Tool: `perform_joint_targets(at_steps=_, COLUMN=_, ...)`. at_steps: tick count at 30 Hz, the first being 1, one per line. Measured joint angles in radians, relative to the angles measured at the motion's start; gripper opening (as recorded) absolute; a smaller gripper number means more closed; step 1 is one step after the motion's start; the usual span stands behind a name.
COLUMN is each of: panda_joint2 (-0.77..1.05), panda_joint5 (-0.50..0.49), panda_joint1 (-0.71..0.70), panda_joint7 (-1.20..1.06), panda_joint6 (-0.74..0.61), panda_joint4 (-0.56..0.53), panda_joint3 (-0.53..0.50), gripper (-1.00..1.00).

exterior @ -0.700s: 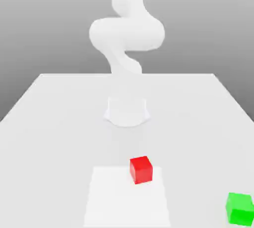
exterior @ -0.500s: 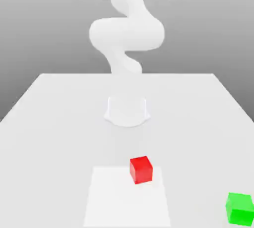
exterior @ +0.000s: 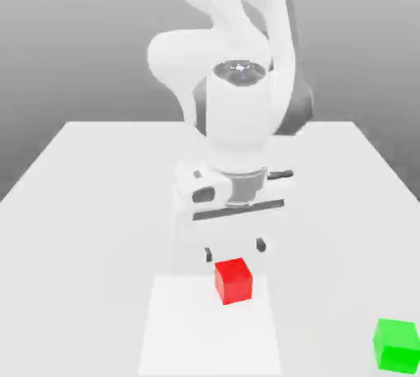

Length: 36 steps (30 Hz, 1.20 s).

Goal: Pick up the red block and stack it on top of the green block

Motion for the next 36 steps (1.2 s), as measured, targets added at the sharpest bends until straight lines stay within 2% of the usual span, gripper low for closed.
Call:
perform_joint_targets(at_steps=3, panda_joint2=0.111, panda_joint5=-0.002, panda_joint1=0.001, panda_joint7=0.001, panda_joint6=0.095, panda_joint4=0.013, panda_joint3=-0.002, gripper=0.0)
perform_joint_targets(at_steps=4, panda_joint2=0.134, panda_joint5=-0.002, panda_joint1=0.001, panda_joint7=0.001, panda_joint6=0.114, panda_joint4=0.016, panda_joint3=-0.002, gripper=-1.0)
perform_joint_targets(at_steps=11, panda_joint2=0.132, panda_joint5=-0.007, panda_joint1=0.0, panda_joint7=0.005, panda_joint6=0.113, panda_joint4=0.016, panda_joint3=-0.001, gripper=-1.0)
perform_joint_targets(at_steps=19, panda_joint2=-0.111, panda_joint5=0.003, panda_joint1=0.01, panda_joint7=-0.017, panda_joint6=-0.11, panda_joint4=-0.005, panda_joint3=0.004, gripper=-1.0)
perform_joint_targets(at_steps=28, panda_joint2=0.028, panda_joint5=-0.013, panda_joint1=0.139, panda_joint7=-0.301, panda_joint6=-0.273, panda_joint4=0.296, panda_joint3=0.084, gripper=-1.0)
perform_joint_targets(at_steps=36, panda_joint2=0.191, panda_joint5=-0.078, panda_joint1=0.214, panda_joint7=-0.527, panda_joint6=-0.396, panda_joint4=0.576, panda_joint3=0.184, gripper=-1.0)
